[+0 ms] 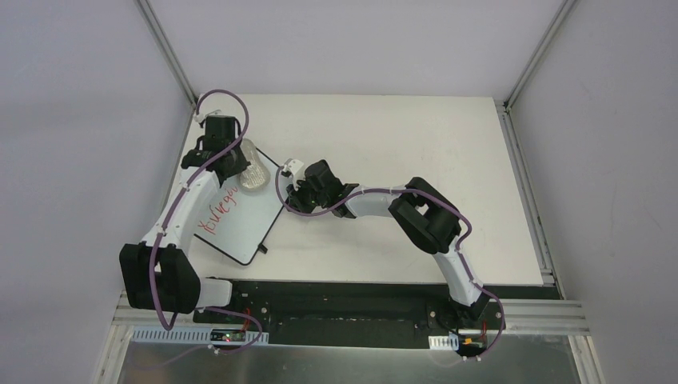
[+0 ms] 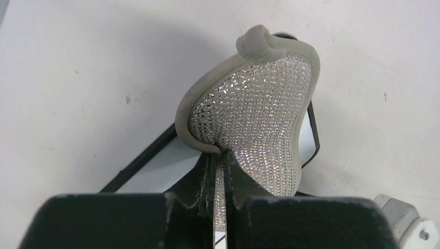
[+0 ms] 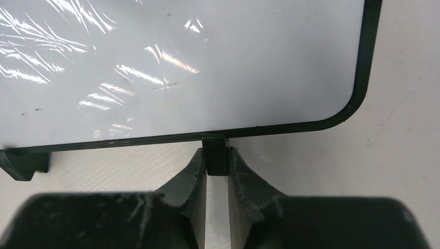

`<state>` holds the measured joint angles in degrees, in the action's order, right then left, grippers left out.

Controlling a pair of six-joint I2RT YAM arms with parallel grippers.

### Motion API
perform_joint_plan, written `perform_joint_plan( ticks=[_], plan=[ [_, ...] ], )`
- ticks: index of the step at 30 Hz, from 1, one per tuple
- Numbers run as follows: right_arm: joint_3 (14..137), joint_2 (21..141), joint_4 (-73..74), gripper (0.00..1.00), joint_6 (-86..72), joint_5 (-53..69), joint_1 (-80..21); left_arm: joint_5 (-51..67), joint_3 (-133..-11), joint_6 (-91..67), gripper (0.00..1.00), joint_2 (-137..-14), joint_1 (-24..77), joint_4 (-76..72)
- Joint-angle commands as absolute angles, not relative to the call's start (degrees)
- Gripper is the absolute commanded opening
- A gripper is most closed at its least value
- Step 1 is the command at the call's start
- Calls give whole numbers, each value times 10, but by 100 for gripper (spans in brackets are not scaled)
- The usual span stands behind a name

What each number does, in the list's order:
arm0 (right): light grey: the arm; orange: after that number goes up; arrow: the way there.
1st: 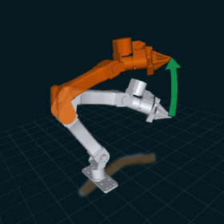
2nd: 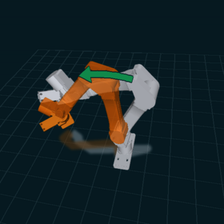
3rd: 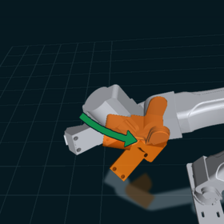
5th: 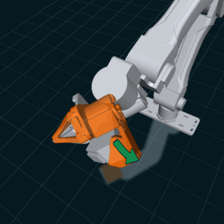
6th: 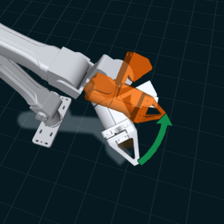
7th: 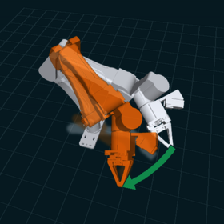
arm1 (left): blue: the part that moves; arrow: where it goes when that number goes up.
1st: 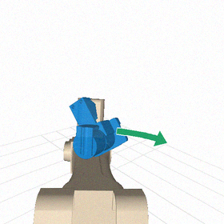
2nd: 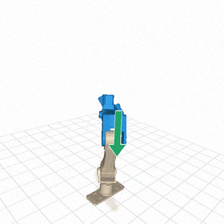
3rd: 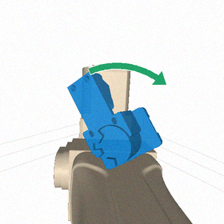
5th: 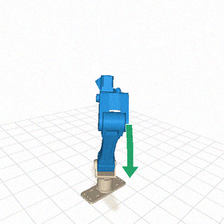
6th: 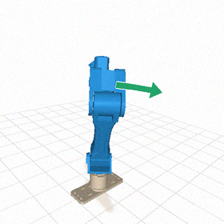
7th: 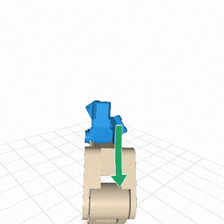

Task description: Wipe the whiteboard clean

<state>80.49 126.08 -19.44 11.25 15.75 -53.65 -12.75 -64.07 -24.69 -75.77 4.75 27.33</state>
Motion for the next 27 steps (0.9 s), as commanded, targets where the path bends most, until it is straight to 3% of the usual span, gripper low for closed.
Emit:
perform_joint_plan(
  ticks=[1,15,27],
  plan=[
    [808,1261,-140,0,113,143,-528,-181,-688,-234,0,-753,25,270],
    [808,1263,-141,0,114,141,-528,-81,-650,-268,0,-831,86,261],
    [807,1265,-142,0,111,142,-529,-161,-672,-197,0,-782,113,259]
  ],
)
